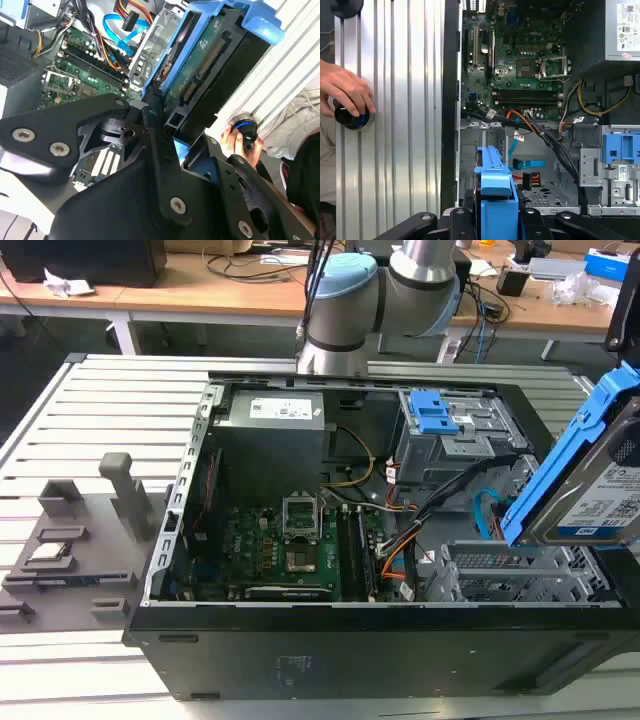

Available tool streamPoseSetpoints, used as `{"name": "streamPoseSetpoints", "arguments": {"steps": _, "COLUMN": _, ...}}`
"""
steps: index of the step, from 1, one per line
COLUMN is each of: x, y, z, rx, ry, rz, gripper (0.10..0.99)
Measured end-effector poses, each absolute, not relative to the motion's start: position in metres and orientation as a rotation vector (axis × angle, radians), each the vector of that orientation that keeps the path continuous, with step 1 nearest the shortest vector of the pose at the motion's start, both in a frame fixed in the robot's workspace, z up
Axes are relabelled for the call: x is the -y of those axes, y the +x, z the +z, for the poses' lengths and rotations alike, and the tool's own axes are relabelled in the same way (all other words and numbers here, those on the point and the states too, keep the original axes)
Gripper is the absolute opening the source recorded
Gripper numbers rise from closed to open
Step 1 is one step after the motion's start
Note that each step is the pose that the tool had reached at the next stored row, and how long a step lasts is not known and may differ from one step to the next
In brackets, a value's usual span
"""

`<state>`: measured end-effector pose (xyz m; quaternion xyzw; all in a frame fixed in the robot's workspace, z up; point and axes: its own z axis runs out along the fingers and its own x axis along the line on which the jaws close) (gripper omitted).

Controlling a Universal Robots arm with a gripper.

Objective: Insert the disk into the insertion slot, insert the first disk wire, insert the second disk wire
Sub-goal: 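Insert the disk into the insertion slot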

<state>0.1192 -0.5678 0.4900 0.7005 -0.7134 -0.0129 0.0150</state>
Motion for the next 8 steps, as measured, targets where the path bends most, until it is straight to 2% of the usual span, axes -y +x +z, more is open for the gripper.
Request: {"name": "streamPoseSetpoints", "arguments": {"steps": 8, "x": 0.567, "y": 0.105, "z": 0.473, "rx": 2.263, "ry": 2.136, "rz": -0.041, "gripper": 0.365}}
